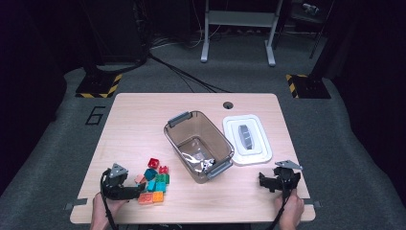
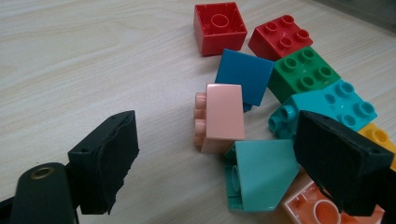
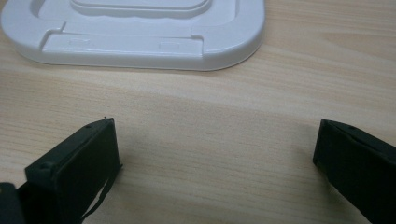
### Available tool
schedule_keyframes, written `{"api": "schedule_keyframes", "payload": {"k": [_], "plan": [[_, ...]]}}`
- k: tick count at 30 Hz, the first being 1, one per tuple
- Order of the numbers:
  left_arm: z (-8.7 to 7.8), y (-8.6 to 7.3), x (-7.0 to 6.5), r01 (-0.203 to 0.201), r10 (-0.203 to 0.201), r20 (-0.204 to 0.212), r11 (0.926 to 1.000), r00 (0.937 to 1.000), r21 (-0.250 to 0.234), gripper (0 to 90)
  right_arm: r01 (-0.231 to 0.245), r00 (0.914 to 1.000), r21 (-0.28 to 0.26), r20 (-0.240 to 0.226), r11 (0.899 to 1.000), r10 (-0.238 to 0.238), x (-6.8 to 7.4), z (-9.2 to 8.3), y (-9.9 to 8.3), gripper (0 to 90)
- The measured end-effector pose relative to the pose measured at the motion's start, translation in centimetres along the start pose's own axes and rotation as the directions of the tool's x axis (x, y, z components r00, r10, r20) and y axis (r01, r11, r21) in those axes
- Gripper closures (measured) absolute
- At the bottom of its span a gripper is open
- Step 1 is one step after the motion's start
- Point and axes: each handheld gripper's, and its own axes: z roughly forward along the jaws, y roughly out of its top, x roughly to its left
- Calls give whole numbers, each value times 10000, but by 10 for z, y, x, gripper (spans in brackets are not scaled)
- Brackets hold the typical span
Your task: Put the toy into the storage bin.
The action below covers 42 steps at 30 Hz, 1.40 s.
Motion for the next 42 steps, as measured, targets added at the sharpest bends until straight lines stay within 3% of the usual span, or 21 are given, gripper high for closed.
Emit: {"api": "schedule_keyframes", "payload": {"k": [12, 16, 18, 22, 28, 34, 42], "plan": [[-15, -12, 21, 403, -405, -405, 9992, 9984, -78, 155, -1, 10000, -9, -14, 10000, 1, 0, 0, 0, 0], [-20, -13, 20, 587, -592, -158, 9978, 9981, -295, 156, 4, 10000, -2, 8, 10000, -4, 0, 0, 0, 0], [-19, -14, 18, 434, -440, -176, 9985, 9989, -324, 158, 3, 10000, -7, -13, 10000, -3, 0, 0, 0, 0], [-16, -18, 18, 300, -300, 21, 9995, 9995, -126, 152, 0, 10000, -4, -12, 10000, 0, 0, 0, 0, 0], [-15, -22, 19, 445, -444, 122, 9989, 9989, -109, 126, -1, 10000, -7, -11, 10000, 1, 0, 0, 0, 0], [-16, -26, 21, 259, -257, 245, 9996, 9994, -75, 205, -2, 10000, -6, -13, 10000, 2, 0, 0, 0, 0], [-12, -28, 21, 136, -132, 404, 9998, 9991, -109, 380, -1, 10000, -7, -13, 10000, 1, 0, 0, 0, 0]]}}
